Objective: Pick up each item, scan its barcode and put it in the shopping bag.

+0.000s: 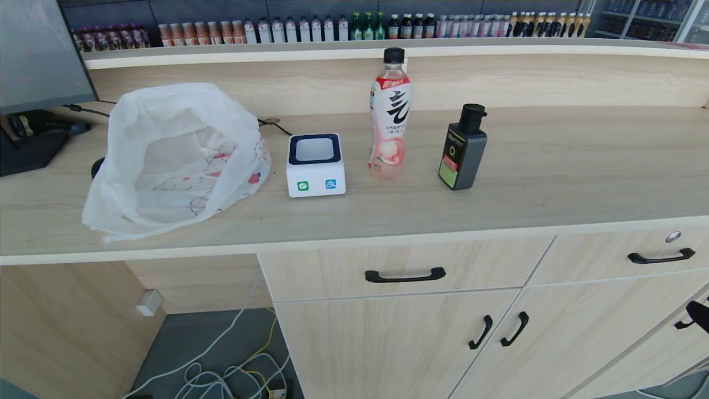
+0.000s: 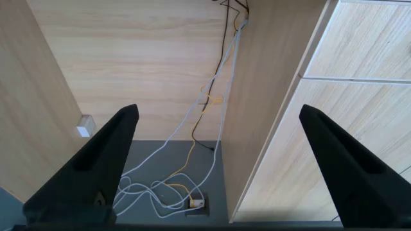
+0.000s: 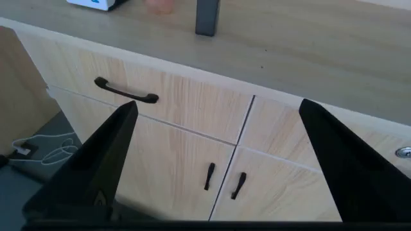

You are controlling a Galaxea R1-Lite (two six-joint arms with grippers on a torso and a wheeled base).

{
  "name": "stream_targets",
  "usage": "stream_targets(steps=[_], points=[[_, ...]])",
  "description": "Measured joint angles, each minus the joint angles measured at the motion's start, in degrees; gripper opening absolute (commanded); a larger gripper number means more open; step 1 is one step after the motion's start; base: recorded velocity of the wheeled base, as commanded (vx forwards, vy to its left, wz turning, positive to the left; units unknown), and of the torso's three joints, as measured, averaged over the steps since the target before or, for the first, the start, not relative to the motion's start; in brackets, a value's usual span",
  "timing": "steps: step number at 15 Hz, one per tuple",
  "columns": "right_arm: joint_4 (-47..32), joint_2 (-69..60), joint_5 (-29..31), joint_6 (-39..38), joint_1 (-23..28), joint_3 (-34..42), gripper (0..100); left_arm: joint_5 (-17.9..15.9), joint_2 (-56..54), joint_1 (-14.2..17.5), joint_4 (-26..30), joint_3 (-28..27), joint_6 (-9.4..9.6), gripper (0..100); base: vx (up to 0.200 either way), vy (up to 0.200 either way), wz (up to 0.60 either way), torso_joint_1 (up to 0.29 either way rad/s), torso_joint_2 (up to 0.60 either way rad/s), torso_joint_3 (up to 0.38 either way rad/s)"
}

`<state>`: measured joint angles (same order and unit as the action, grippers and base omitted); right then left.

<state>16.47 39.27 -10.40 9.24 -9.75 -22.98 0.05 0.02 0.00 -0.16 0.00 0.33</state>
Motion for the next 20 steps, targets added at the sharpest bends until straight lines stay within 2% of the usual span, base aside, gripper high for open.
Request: stream_targets(steps=[5,10,15,17,20], points=[[3.8,15.6,0.7,5.1,-9.6,-11.2,100,0.0,0.0,0.0,0.0,0.0,0.00,100,0.000,0.000,0.00,0.000,0.00,0.000],[9.4,25.6,5.7,5.2,-16.8,-16.1,100,0.0,0.0,0.0,0.0,0.0,0.02,100,0.000,0.000,0.00,0.000,0.00,0.000],[13.5,35.0,12.2,4.7,-18.6,-21.9,100,0.0,0.0,0.0,0.0,0.0,0.00,100,0.000,0.000,0.00,0.000,0.00,0.000],[17.7,38.8,15.4,4.2,-19.3,-23.9,100,0.0,0.0,0.0,0.0,0.0,0.00,100,0.000,0.000,0.00,0.000,0.00,0.000],[28.0,44.5,20.6,2.0,-20.6,-25.1,100,0.0,0.0,0.0,0.0,0.0,0.02,100,0.000,0.000,0.00,0.000,0.00,0.000]])
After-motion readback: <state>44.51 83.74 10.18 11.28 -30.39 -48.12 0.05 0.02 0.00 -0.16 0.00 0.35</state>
